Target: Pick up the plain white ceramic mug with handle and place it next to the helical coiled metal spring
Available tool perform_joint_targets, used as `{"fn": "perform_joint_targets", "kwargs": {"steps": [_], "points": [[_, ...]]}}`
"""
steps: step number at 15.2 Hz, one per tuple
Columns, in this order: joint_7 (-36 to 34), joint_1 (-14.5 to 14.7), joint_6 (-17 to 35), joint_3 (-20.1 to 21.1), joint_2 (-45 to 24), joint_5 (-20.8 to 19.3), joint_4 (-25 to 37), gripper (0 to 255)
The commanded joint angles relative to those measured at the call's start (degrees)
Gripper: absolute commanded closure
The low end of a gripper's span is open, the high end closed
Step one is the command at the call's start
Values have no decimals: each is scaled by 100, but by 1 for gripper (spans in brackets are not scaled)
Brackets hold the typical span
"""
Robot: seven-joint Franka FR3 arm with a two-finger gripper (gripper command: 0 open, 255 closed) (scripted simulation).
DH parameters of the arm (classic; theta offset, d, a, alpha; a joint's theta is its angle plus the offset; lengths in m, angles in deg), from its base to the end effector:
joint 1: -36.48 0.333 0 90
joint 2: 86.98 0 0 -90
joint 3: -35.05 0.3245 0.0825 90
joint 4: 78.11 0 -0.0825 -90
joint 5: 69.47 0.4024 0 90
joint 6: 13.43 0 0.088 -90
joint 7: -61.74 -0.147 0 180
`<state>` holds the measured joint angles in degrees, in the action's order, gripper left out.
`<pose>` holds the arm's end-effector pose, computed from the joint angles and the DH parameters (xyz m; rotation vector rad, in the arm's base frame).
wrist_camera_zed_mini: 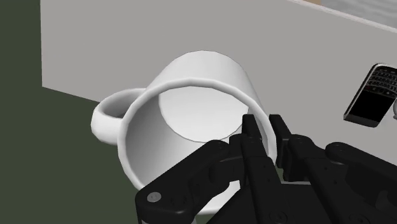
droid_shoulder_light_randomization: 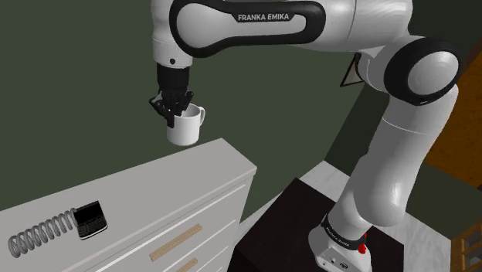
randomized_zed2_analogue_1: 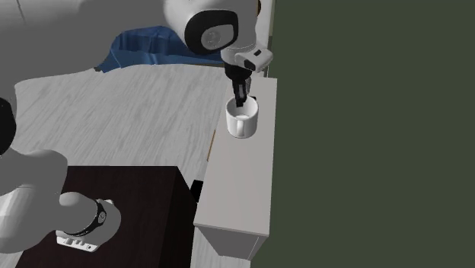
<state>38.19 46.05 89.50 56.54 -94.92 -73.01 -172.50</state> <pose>0.5449 0.3072 0.4972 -3.1330 -0.2205 -0.0354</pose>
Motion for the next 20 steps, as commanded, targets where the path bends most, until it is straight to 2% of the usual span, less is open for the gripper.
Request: {"fn": "perform_joint_targets", "kwargs": {"steps": [1, 5, 8, 9, 20], "points": [[-233, 162, -158, 67, -497, -198, 615, 255], [-604, 619, -648, 110, -1570, -604, 2099, 255], [-775, 1110, -1234, 61, -2573, -921, 3658, 255], [-782, 1181, -1318, 41, -2700, -951, 3872, 255], [-849, 976, -320, 47, -2476, -898, 2633, 255]]}}
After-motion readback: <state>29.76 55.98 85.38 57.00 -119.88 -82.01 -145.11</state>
